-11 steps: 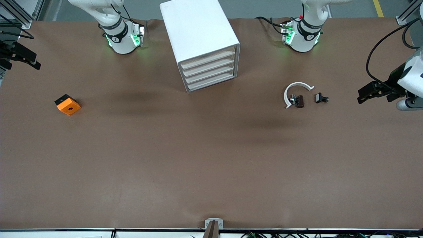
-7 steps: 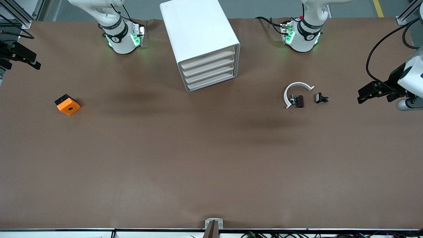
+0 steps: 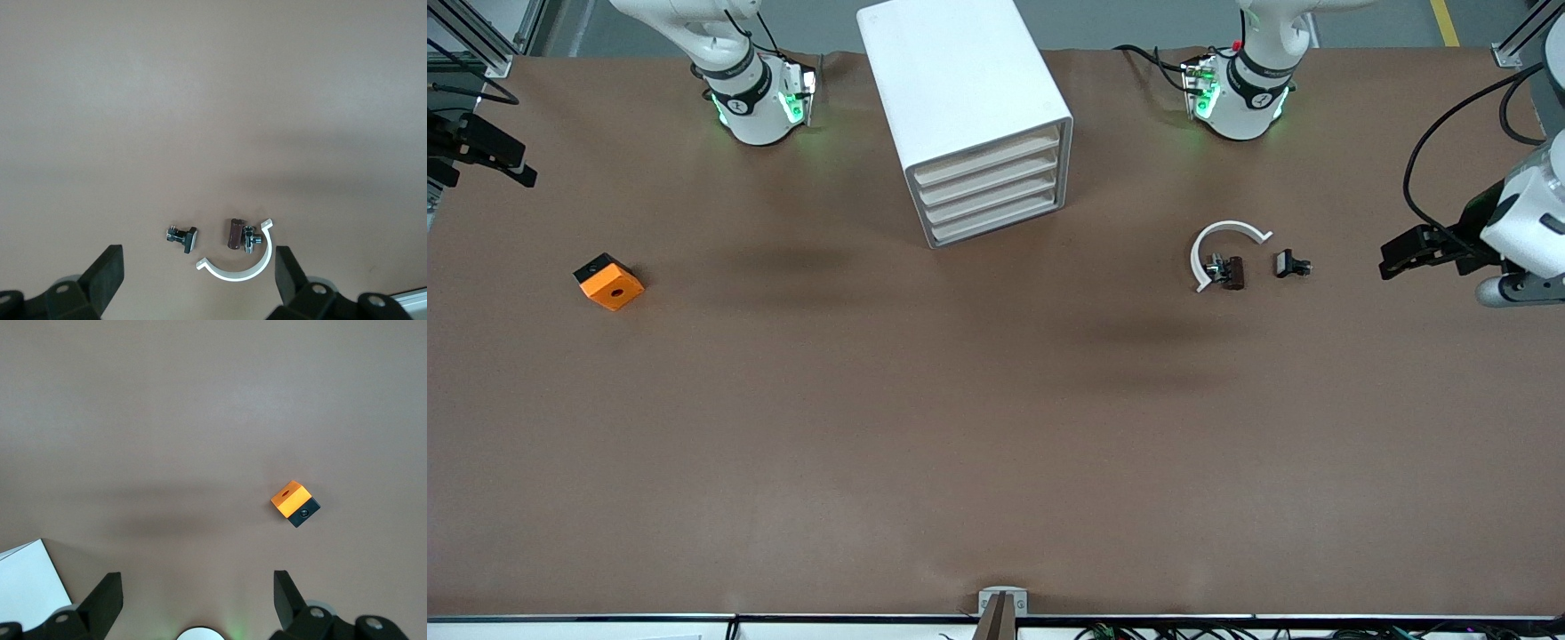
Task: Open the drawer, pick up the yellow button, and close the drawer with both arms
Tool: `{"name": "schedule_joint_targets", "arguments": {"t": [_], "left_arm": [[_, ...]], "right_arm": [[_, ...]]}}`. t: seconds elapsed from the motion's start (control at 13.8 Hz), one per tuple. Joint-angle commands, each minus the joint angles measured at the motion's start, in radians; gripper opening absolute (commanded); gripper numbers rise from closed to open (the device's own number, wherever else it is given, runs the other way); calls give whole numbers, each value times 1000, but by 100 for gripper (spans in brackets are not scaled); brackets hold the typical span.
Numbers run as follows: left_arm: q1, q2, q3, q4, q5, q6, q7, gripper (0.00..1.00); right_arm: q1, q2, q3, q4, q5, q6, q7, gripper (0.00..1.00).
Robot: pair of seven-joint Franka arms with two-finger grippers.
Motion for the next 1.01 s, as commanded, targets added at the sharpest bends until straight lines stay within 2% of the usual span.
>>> {"name": "schedule_joint_targets", "arguments": {"t": [0.0, 0.36, 0.58, 0.94], "left_arm": [[-6, 50, -14, 9, -11, -2, -25, 100], [-64, 165, -40, 9, -16, 81, -147, 100], [-135, 213, -48, 10, -8, 103, -270, 100], [-279, 271, -49, 18, -16, 86, -578, 100]], "right_arm": [[-2, -24, 4, -17, 10, 7, 12, 100], [-2, -22, 4, -18, 10, 6, 12, 100], [0, -22, 4, -17, 10, 7, 12, 100], [-3, -22, 2, -17, 10, 7, 12, 100]]}}
